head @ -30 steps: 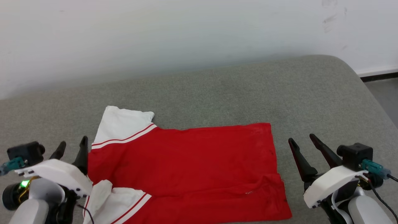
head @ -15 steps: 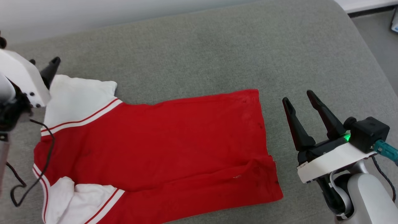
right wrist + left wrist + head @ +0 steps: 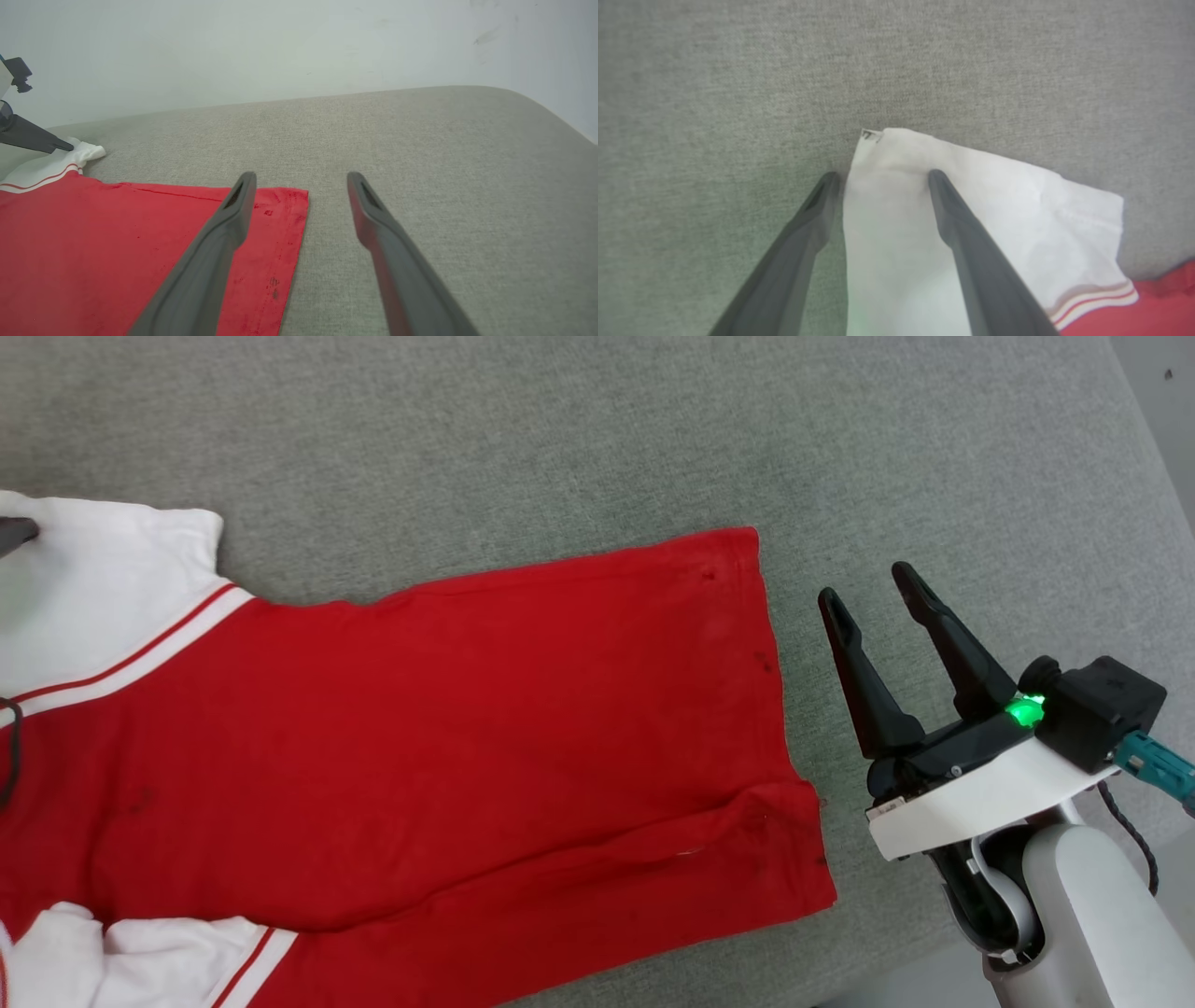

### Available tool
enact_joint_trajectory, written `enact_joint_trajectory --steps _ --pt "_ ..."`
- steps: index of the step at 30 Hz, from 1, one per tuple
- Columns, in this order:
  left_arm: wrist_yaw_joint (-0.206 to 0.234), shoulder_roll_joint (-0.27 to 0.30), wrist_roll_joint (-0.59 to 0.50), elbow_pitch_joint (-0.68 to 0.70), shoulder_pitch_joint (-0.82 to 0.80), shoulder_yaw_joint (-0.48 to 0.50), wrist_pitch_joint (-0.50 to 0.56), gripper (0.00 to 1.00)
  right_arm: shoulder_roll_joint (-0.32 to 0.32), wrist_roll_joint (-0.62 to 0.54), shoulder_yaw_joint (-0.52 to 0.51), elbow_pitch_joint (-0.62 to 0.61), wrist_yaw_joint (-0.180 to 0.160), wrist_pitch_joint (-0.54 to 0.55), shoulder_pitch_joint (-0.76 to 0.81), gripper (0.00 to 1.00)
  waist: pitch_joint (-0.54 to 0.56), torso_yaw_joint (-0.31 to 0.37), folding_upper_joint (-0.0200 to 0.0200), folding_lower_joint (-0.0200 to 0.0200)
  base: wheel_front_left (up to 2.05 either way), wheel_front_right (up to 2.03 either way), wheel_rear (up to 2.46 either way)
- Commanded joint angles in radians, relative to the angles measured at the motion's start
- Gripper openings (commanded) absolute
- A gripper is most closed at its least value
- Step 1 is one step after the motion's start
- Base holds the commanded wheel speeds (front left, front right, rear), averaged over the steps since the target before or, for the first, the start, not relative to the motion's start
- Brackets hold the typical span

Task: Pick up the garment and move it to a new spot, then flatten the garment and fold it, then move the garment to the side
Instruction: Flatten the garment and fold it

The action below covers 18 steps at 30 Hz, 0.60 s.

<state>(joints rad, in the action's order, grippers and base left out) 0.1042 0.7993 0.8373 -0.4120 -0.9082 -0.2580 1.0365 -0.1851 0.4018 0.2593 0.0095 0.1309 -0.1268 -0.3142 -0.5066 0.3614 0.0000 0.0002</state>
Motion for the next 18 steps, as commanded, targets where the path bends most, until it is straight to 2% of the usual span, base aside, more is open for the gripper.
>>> enact_joint_trajectory --steps 1,2,3,4,5,8,13,18 --pt "0.018 0.008 0.008 -0.004 0.027 0.001 0.017 1.0 -0.005 0.013 0.007 0.008 0.0 -0.006 -0.017 1.0 -0.026 0.019 0.0 -0.0002 0.0 0.0 0.0" --pt "0.023 0.005 0.015 -0.007 0.042 0.002 0.022 0.87 -0.006 0.02 0.012 0.011 0.0 -0.008 -0.018 1.0 -0.029 0.021 0.0 -0.0002 0.0 0.0 0.0" --pt "0.029 -0.005 0.026 -0.012 0.06 0.004 0.026 0.49 -0.009 0.021 0.015 0.015 0.0 -0.009 -0.021 1.0 -0.033 0.022 0.0 -0.0002 0.0 0.0 0.0" --pt "0.034 -0.018 0.036 -0.016 0.076 0.007 0.023 0.32 -0.012 0.024 0.015 0.017 0.0 -0.012 -0.023 1.0 -0.035 0.022 0.0 -0.0002 0.0 0.0 0.0" --pt "0.035 -0.03 0.042 -0.017 0.088 0.006 0.02 0.0 -0.013 0.031 0.017 0.019 0.0 -0.012 -0.025 1.0 -0.036 0.022 0.0 -0.0002 0.0 0.0 0.0" --pt "0.029 -0.048 0.058 -0.014 0.11 0.006 0.013 0.0 -0.018 0.046 0.019 0.027 0.0 -0.011 -0.029 1.0 -0.036 0.021 0.0 -0.0002 0.0 0.0 0.0" --pt "0.017 -0.079 0.06 -0.019 0.129 0.018 -0.062 0.0 -0.038 0.113 0.026 0.061 0.0 0.026 -0.037 1.0 -0.005 0.005 0.0 -0.0002 0.0 0.0 0.0" --pt "-0.011 -0.091 0.046 -0.029 0.115 0.018 -0.137 0.0 -0.086 0.217 0.038 0.139 0.0 0.151 -0.095 1.0 0.05 -0.026 0.0 -0.0002 0.0 0.0 0.0"
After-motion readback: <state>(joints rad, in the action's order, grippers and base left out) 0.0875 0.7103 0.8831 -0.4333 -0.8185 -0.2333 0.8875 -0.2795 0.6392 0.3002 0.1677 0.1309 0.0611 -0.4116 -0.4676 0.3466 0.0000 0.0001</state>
